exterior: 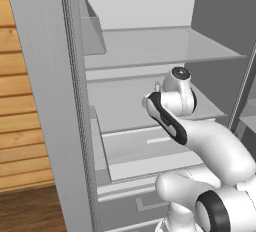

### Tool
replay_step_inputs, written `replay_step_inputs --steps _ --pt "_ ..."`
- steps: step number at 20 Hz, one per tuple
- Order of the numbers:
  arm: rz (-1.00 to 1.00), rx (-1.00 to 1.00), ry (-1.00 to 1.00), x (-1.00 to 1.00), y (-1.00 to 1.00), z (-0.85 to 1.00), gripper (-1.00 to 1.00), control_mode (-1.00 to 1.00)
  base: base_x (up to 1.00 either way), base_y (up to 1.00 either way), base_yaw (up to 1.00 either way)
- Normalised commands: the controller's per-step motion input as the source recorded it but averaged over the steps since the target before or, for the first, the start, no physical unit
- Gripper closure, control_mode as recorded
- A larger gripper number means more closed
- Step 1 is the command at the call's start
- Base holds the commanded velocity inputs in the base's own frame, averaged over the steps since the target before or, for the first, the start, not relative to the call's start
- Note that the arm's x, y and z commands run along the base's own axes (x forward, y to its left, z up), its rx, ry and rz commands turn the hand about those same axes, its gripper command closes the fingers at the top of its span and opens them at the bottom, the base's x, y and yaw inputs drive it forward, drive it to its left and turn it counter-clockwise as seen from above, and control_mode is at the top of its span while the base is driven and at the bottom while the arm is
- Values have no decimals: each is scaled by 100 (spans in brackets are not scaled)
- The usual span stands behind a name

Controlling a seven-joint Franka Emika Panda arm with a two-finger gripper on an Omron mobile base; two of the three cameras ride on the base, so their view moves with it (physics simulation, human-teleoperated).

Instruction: Take the strawberry from the fridge and place it on top of the pancake, located on the dining counter.

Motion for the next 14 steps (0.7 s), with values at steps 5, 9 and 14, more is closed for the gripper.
replay_step_inputs --steps 5,9,14 --pt "0 0 0 26 1 0 -100 -100 0 0 0" --pt "0 0 0 33 5 -1 -100 -100 0 0 0" --pt "0 0 0 28 5 -14 -100 -100 0 0 0"
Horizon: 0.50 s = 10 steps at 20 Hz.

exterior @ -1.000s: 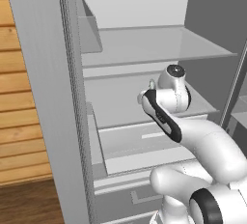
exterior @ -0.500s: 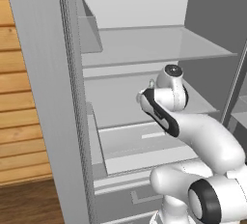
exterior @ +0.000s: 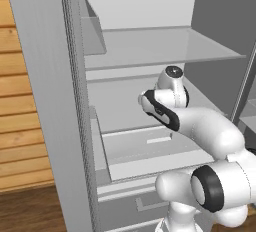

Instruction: Take the strawberry from the fridge and place it on top of the pancake, located on the dining counter.

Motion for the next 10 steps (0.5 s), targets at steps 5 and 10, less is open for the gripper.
replay_step_inputs --steps 5,10 --pt "0 0 0 10 0 -15 -100 -100 0 0 0" --pt "0 0 6 5 0 -22 -100 -100 0 0 0"
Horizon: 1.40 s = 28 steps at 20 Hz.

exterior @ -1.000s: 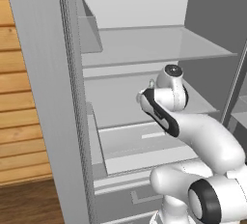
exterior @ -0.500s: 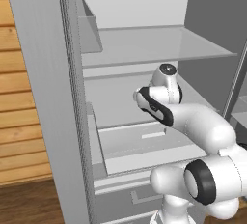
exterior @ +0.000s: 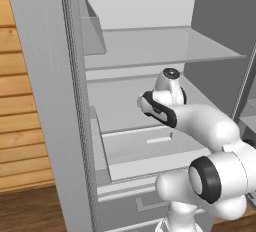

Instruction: Take the strawberry from the fridge and place it on top of the pancake, located on the dining counter.

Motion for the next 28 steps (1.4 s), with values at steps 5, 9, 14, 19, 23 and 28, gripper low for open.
replay_step_inputs --steps 5,9,14,19,23,28 --pt "0 0 1 3 0 -9 -100 -100 0 0 0" --pt "0 0 0 1 0 -2 -100 -100 0 0 0" --pt "0 0 2 0 0 -8 100 -100 0 0 0" --pt "0 0 0 0 0 -2 100 -100 0 0 0" --pt "0 0 -1 -19 0 0 100 -100 0 0 0" --pt "0 0 -6 -46 0 3 100 -100 0 0 0"
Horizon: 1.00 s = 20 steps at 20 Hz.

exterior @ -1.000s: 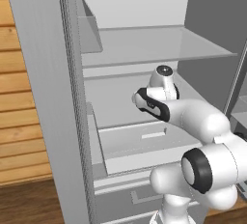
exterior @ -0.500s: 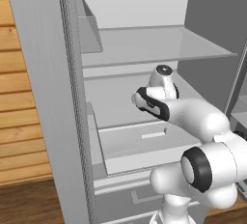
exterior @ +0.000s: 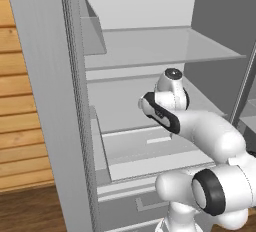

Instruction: Take the strawberry from the fridge and place it on top of the pancake, located on the dining counter.

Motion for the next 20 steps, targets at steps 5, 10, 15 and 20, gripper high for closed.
replay_step_inputs --steps 5,10,15,20 --pt "0 0 -2 -56 0 31 100 -100 0 0 0" --pt "0 0 -1 -57 0 64 100 -100 0 0 0" --pt "0 0 0 -84 0 33 100 -100 0 0 0" --pt "0 0 0 -100 0 37 100 -100 0 0 0"
